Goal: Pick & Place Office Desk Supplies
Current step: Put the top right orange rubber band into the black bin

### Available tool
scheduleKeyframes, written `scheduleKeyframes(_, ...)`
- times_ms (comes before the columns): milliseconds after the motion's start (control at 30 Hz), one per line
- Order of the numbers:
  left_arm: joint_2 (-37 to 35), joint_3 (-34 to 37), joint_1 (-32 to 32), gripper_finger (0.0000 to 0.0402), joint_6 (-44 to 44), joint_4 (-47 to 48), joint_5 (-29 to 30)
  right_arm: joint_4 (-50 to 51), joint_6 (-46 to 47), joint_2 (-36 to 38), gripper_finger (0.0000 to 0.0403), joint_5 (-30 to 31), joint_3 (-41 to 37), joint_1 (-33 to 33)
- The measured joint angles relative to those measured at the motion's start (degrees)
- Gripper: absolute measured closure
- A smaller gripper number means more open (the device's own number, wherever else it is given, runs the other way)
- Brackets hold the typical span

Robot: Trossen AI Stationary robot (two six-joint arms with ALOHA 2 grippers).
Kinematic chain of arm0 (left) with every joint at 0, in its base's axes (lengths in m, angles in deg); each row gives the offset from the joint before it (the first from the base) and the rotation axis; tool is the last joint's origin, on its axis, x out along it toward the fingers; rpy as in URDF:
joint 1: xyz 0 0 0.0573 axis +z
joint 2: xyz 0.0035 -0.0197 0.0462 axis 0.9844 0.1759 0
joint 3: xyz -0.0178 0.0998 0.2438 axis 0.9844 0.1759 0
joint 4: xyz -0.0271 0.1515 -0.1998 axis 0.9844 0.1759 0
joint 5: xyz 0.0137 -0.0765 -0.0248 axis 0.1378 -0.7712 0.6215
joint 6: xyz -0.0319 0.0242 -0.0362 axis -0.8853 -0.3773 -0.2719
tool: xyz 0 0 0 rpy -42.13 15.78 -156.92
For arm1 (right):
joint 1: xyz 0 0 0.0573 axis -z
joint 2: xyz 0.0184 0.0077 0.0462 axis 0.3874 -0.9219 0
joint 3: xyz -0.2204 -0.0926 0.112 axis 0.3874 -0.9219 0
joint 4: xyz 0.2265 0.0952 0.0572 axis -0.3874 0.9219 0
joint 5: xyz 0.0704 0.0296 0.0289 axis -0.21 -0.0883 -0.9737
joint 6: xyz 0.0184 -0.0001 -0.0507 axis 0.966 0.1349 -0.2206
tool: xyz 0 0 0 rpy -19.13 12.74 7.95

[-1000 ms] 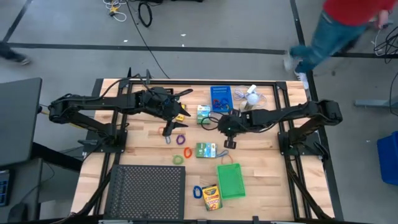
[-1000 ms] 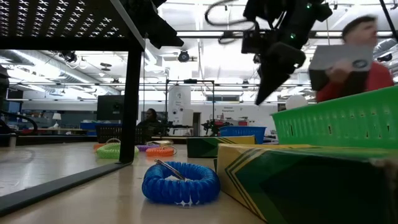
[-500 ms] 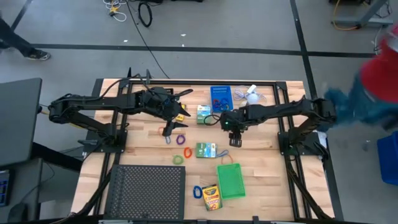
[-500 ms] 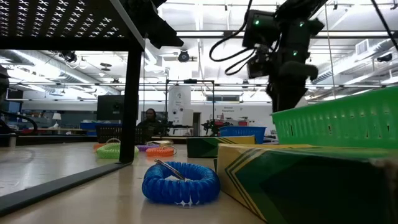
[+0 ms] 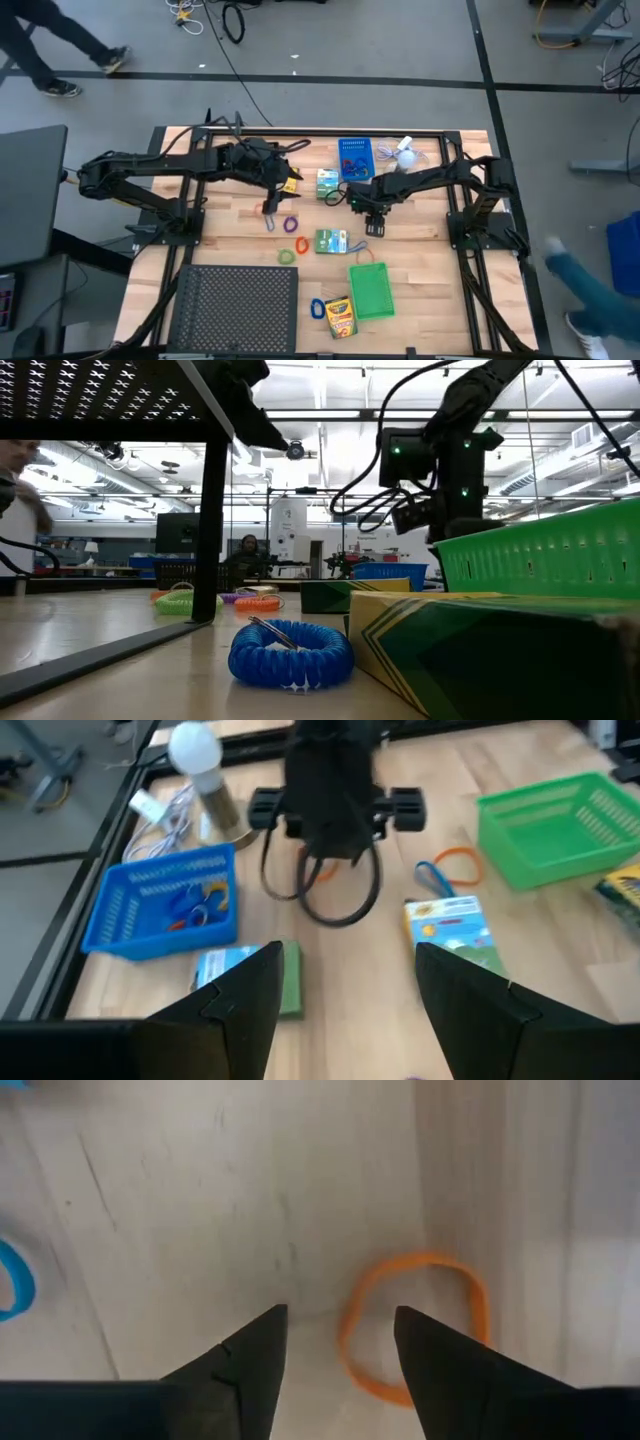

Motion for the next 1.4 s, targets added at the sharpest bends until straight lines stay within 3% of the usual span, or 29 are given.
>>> scheduleKeyframes(200, 0.0, 0.0, 1.3, 0.0168, 0.3, 0.3, 0.0, -6.8, 1.0, 0.7, 0.0238, -0.3, -5.7, 0.1)
scheduleKeyframes(433, 0.0, 0.0, 1.4, 0.0170, 2.6, 0.3, -3.0, -9.1, 3.4, 2.0, 0.0389, 1.0, -6.8, -0.8)
scheduleKeyframes(867, 0.0, 0.0, 1.4, 0.0174, 3.0, -0.9, -5.1, -20.1, 3.3, 8.6, 0.0401, 3.4, -7.1, -4.8)
scheduleKeyframes(1200, 2.0, -0.1, 1.4, 0.0174, -0.9, -6.3, -10.6, -34.9, -4.4, 16.4, 0.0402, 4.6, -7.0, -6.4)
scheduleKeyframes(1400, 4.9, 0.0, 1.4, 0.0174, -1.1, -9.6, -16.7, -41.8, -9.8, 20.2, 0.0403, -2.0, -6.9, -6.9)
